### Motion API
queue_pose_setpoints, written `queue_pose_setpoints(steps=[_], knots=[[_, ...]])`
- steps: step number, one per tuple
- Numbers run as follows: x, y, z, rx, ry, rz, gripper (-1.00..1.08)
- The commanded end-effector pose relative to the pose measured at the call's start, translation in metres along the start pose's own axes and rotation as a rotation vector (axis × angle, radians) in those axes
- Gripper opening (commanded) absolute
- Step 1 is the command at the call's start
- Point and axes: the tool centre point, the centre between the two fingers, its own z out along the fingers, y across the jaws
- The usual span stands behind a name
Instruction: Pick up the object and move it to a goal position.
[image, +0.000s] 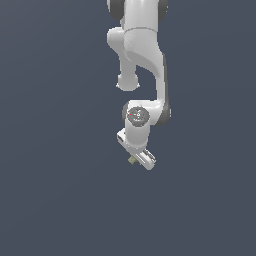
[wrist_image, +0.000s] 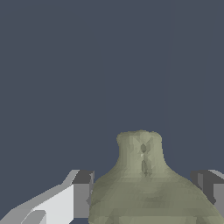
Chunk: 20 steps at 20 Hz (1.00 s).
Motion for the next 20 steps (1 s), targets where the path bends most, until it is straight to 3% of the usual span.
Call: queue_pose_setpoints(steps=[1, 12, 20], knots=[[0.000, 0.000, 0.000, 0.000, 0.000, 0.000, -1.00], [0.000, 0.001, -0.006, 0.000, 0.000, 0.001, -1.00], [-0.002, 0.007, -0.044, 0.000, 0.000, 0.001, -1.00]])
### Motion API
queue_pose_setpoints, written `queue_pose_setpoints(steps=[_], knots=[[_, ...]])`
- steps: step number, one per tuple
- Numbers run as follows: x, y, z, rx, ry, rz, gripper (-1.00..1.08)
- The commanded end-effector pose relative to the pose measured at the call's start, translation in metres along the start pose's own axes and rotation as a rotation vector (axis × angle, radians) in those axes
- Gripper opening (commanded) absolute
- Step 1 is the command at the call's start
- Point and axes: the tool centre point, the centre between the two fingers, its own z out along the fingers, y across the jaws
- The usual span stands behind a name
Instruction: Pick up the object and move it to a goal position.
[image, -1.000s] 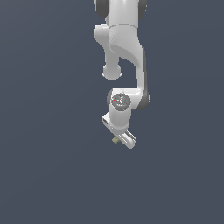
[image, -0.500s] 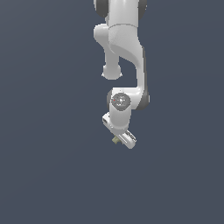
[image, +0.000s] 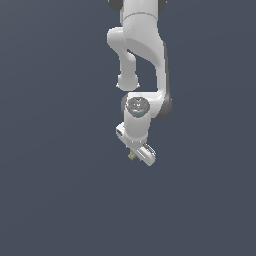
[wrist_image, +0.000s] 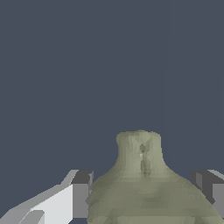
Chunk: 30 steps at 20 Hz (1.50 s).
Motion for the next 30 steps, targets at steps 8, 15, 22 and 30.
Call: queue_pose_setpoints(steps=[8, 15, 22, 30], knots=[[-0.004, 0.013, -0.085, 0.001, 0.000, 0.001, -1.00], [-0.008, 0.026, -0.170, 0.001, 0.000, 0.002, -1.00], [-0.011, 0.037, -0.254, 0.000, 0.001, 0.002, -1.00], [-0.014, 0.048, -0.341, 0.000, 0.001, 0.002, -1.00]])
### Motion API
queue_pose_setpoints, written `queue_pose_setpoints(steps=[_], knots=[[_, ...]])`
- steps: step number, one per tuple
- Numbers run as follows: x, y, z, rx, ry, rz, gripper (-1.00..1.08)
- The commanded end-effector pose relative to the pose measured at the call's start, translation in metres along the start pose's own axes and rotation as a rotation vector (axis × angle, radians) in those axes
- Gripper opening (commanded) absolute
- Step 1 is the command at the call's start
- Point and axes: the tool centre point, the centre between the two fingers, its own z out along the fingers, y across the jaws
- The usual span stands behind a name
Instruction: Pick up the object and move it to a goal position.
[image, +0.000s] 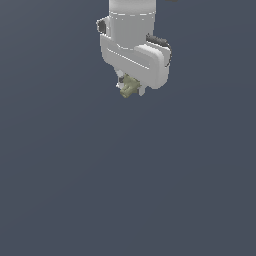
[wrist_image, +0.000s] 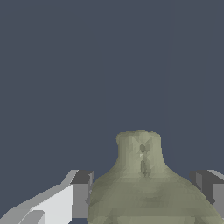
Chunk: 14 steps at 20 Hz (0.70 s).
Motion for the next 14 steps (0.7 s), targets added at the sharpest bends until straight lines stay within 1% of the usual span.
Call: queue_pose_setpoints(steps=[1, 7, 14], knots=[[-0.001, 0.003, -0.026, -0.001, -0.001, 0.000, -1.00], [-0.002, 0.007, -0.071, -0.001, -0.001, -0.001, -1.00], [-0.002, 0.009, -0.100, -0.001, -0.001, -0.002, -1.00]])
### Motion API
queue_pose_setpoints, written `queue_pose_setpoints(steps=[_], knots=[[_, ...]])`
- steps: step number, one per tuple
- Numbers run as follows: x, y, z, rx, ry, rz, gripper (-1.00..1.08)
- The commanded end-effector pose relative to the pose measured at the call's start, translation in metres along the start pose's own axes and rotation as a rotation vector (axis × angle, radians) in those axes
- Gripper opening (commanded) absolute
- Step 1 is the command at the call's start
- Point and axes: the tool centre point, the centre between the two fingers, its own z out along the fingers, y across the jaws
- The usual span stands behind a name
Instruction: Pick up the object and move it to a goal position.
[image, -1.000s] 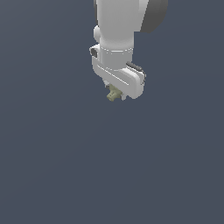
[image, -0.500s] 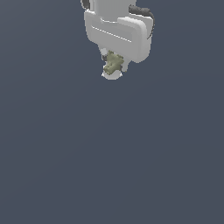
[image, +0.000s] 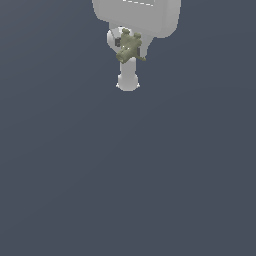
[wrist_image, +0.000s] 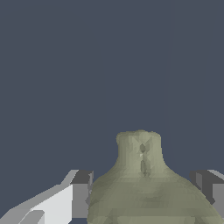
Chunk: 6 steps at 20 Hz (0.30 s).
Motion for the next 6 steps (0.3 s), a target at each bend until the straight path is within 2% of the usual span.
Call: queue_pose_setpoints(steps=[1, 6], knots=[[0.0001, 0.0004, -0.0068, -0.001, -0.001, 0.000, -1.00], [0.0002, 0.0003, -0.0114, -0.001, -0.001, -0.001, -1.00]])
